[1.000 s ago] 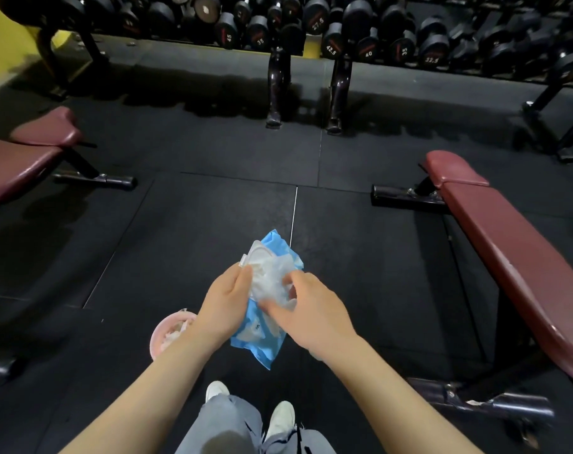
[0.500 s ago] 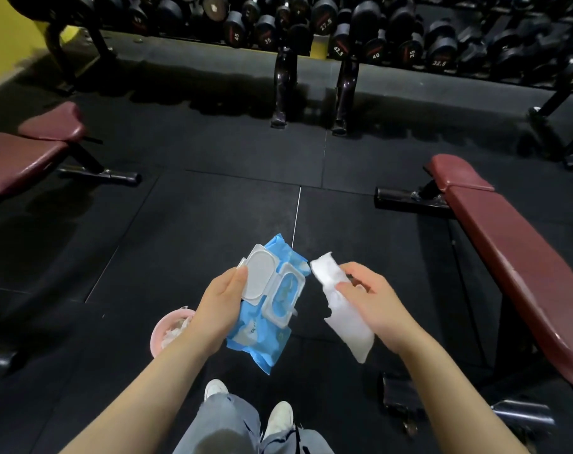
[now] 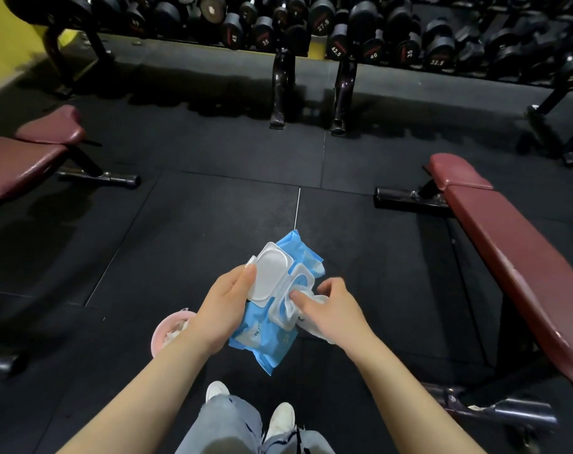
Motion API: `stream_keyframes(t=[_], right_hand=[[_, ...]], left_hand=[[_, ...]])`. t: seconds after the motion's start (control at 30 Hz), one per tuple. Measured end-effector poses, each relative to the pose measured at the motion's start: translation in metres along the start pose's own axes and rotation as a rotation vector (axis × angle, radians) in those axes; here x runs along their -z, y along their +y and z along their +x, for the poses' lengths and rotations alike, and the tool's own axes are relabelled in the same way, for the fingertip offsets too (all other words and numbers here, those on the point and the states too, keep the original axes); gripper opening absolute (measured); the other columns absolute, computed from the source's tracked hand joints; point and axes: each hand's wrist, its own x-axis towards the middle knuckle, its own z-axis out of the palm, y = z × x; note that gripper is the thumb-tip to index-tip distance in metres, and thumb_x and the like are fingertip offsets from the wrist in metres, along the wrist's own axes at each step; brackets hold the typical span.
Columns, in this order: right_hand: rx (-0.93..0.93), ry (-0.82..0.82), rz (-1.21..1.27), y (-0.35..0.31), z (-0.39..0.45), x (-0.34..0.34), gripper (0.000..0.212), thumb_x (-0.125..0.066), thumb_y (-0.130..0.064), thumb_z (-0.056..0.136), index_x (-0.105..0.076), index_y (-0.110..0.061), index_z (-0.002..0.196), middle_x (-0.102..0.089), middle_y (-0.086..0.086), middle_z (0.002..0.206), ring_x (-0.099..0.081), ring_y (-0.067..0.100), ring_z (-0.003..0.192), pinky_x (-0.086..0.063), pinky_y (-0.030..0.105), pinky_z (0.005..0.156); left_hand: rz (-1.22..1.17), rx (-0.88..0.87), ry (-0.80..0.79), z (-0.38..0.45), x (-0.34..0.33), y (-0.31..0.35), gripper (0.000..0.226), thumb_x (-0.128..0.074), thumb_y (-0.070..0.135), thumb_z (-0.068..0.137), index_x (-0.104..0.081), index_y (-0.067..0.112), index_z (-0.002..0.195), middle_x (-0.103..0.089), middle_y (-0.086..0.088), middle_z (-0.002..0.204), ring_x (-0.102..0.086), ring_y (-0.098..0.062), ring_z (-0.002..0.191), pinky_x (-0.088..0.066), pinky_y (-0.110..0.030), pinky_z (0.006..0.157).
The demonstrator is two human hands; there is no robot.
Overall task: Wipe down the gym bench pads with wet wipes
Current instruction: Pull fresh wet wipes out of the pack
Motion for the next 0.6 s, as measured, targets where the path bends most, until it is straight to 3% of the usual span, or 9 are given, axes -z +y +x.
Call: stream_keyframes(t=[0.07,0.17,0.23,0.3,0.4,0.5,0.6], right_hand=[[-0.032,0.000,-0.084,0.002,0.001,-0.003,0.055,-0.058,-0.078,0.060,-0.051,-0.030,0.087,-0.061,-0.012,0.085,-0.062,0.006,0.073,-0.042,0.019,0.053],[0.099,0.103,-0.163,0.006,0.003,-0.009,0.029,-0.060,-0.058,0.077,-0.055,-0.030,0.078,-0.062,-0.013,0.076,-0.061,0.007,0.069,-0.046,0.023,0.054],[0.192,0.079,-0.137,0.007,0.003,-0.012,0.019,-0.059,-0.042,0.083,-0.056,-0.026,0.074,-0.063,-0.015,0.074,-0.062,0.008,0.069,-0.054,0.023,0.058],[0.192,-0.001,0.006,0.009,0.002,-0.009,0.009,-0.059,-0.038,0.084,-0.063,-0.031,0.080,-0.064,-0.023,0.082,-0.063,0.004,0.077,-0.052,0.017,0.061],[0.206,-0.135,0.144,0.015,-0.002,-0.002,0.016,-0.060,-0.035,0.090,-0.070,-0.045,0.098,-0.063,-0.027,0.101,-0.060,-0.008,0.095,-0.047,0.010,0.069],[0.174,-0.045,0.150,0.014,-0.002,-0.006,0.016,-0.069,-0.037,0.084,-0.063,-0.042,0.098,-0.062,-0.023,0.098,-0.061,-0.003,0.091,-0.045,0.010,0.065],[-0.034,0.007,0.289,0.009,-0.004,-0.010,0.042,-0.076,-0.049,0.074,-0.050,-0.035,0.105,-0.058,-0.015,0.103,-0.059,0.005,0.091,-0.049,0.019,0.067]], left_hand=[[-0.001,0.001,-0.009,-0.001,-0.002,-0.001,0.044,-0.040,0.047,0.103,-0.065,0.013,0.092,-0.067,-0.018,0.093,-0.064,-0.027,0.079,-0.053,-0.043,0.074],[-0.010,0.011,-0.042,-0.003,-0.008,-0.001,0.039,-0.040,0.042,0.105,-0.065,0.014,0.095,-0.066,-0.021,0.097,-0.062,-0.044,0.087,-0.052,-0.057,0.082],[-0.043,0.028,-0.026,-0.004,-0.010,-0.003,0.042,-0.040,0.041,0.105,-0.063,0.005,0.101,-0.064,-0.027,0.101,-0.058,-0.052,0.096,-0.049,-0.063,0.086],[-0.061,0.042,0.006,-0.003,-0.008,-0.005,0.047,-0.040,0.041,0.105,-0.061,0.000,0.103,-0.062,-0.029,0.102,-0.059,-0.050,0.092,-0.048,-0.064,0.087],[-0.057,0.042,0.029,-0.001,-0.002,-0.005,0.046,-0.040,0.042,0.104,-0.063,0.002,0.101,-0.065,-0.026,0.099,-0.062,-0.044,0.088,-0.050,-0.062,0.085],[-0.112,0.047,0.007,-0.002,-0.003,-0.004,0.048,-0.040,0.042,0.104,-0.062,0.000,0.105,-0.064,-0.028,0.103,-0.060,-0.052,0.098,-0.049,-0.063,0.087],[-0.171,0.061,-0.019,-0.003,-0.004,-0.003,0.048,-0.040,0.043,0.104,-0.064,0.002,0.109,-0.065,-0.029,0.108,-0.059,-0.053,0.105,-0.047,-0.067,0.092]])
